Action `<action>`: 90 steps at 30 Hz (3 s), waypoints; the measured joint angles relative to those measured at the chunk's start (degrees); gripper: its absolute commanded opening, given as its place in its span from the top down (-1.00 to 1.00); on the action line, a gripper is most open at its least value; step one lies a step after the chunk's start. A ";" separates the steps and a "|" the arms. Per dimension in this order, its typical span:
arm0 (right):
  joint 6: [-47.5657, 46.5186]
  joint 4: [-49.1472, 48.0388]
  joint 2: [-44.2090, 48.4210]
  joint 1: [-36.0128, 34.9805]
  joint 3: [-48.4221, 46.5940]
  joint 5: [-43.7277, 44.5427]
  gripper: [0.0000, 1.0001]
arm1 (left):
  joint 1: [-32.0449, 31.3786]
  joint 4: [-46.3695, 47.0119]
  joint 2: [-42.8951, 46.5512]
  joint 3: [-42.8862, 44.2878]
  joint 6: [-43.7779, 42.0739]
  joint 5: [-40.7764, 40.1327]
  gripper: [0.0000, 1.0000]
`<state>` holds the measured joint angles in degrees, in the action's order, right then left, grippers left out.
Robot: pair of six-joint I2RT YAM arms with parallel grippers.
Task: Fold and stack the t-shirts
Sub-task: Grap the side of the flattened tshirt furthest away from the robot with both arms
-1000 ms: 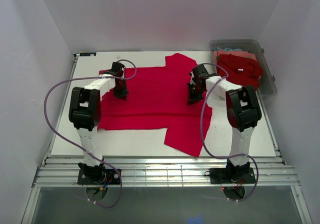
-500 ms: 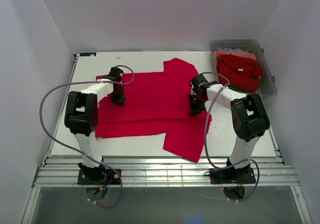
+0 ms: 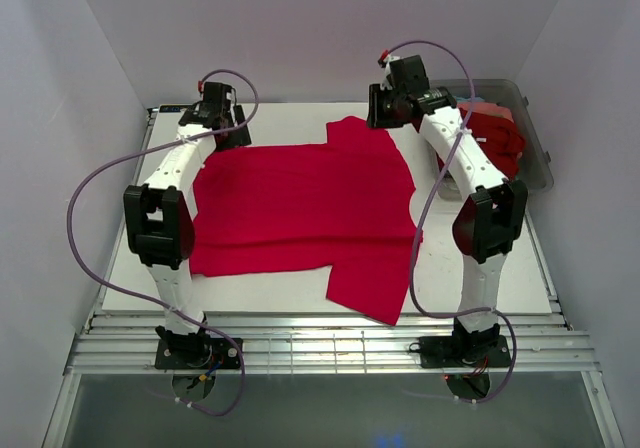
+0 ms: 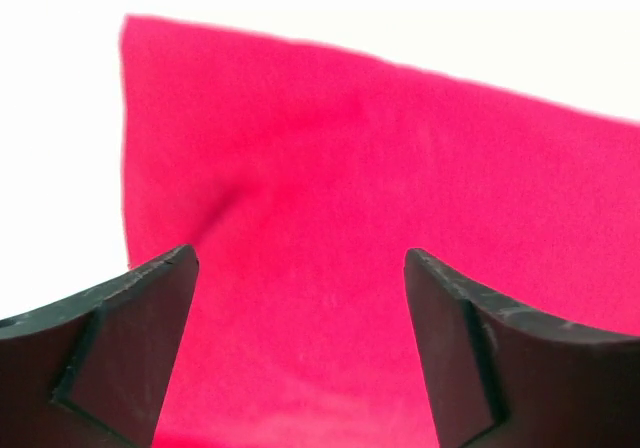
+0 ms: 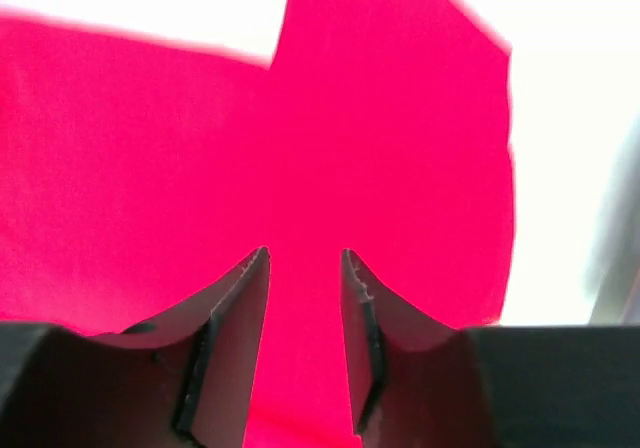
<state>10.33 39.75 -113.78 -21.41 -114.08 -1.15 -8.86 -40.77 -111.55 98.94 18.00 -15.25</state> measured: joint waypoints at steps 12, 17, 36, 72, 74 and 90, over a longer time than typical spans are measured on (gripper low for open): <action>-0.66 -8.74 -25.22 12.24 -12.39 -8.52 0.03 | 15.74 -0.61 -16.02 11.02 -2.54 2.01 -0.96; 0.59 -15.41 -29.86 13.16 -14.86 -10.75 -0.05 | 15.06 -0.68 -21.97 14.60 -4.33 2.86 -0.96; 4.59 -30.01 -38.23 13.14 -17.40 -12.09 -0.15 | 14.38 3.54 -27.02 18.62 -5.57 7.28 -0.96; -0.35 -29.49 -34.67 9.33 -10.93 -12.85 0.65 | 15.06 5.01 -26.93 18.18 -3.39 9.33 -0.33; -0.35 -29.46 -34.67 9.33 -10.93 -12.85 0.65 | 15.06 4.74 -27.17 18.62 -3.39 8.98 -0.34; -0.96 -29.31 -34.67 9.33 -10.93 -13.20 0.66 | 15.41 4.39 -29.20 21.62 -2.21 6.10 -0.27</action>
<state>9.37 10.44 -148.44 -12.08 -125.01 -14.35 6.55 -36.38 -140.75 120.55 15.79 -9.15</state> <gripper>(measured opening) 0.172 0.662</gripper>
